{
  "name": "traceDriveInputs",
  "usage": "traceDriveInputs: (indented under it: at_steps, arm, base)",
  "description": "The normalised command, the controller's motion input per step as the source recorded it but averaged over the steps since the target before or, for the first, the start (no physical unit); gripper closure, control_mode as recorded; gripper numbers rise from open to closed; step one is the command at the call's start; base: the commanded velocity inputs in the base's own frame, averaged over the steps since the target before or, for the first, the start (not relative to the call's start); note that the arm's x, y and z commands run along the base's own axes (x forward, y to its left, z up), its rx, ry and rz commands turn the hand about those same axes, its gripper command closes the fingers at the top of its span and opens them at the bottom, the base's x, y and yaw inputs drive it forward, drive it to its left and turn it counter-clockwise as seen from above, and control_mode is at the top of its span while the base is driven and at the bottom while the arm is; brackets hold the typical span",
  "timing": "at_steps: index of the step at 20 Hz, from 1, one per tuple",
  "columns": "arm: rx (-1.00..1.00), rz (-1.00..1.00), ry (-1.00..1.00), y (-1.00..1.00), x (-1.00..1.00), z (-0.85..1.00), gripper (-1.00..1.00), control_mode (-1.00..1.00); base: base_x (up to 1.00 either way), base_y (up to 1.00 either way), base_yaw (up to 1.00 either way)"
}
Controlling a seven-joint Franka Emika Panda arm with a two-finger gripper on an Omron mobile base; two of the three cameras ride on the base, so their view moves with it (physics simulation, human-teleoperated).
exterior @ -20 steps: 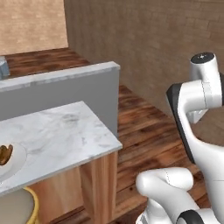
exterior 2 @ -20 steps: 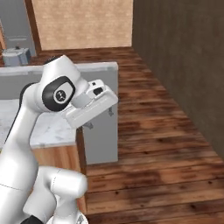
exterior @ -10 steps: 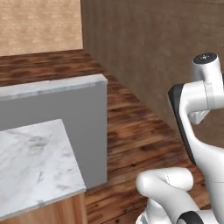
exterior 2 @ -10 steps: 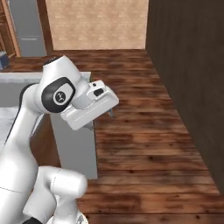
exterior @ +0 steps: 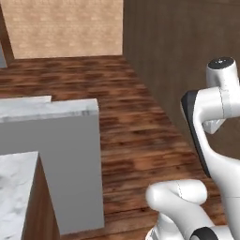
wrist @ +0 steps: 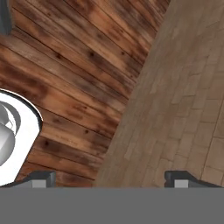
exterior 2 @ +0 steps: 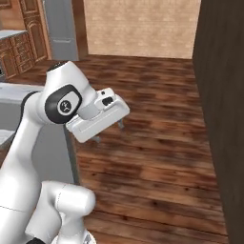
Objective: Move the hot dog bun to the plate on the dining table and place the condiment next to that plate. Then navigate to the fridge and take the sausage and place it on the plate as well.
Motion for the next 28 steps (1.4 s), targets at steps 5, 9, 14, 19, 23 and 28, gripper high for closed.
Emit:
traceDriveInputs:
  at_steps: [5, 9, 14, 19, 23, 28]
  arm:
    - [0.0, 0.0, 0.0, 0.0, 0.0, 0.0, -1.0, 1.0]
    - [0.0, 0.0, 0.0, 0.0, 0.0, 0.0, -1.0, 1.0]
    - [0.0, 0.0, 0.0, 0.0, 0.0, 0.0, -1.0, 1.0]
    - [0.0, 0.0, 0.0, 0.0, 0.0, 0.0, -1.0, 1.0]
    - [0.0, 0.0, 0.0, 0.0, 0.0, 0.0, -1.0, 1.0]
    - [0.0, 0.0, 0.0, 0.0, 0.0, 0.0, -1.0, 1.0]
  base:
    - [1.0, -0.89, 0.37]
    - [1.0, -0.89, 0.35]
    - [1.0, -0.87, 0.33]
    - [1.0, -0.82, 0.29]
    - [1.0, -0.68, 0.24]
    - [1.0, -0.36, 0.18]
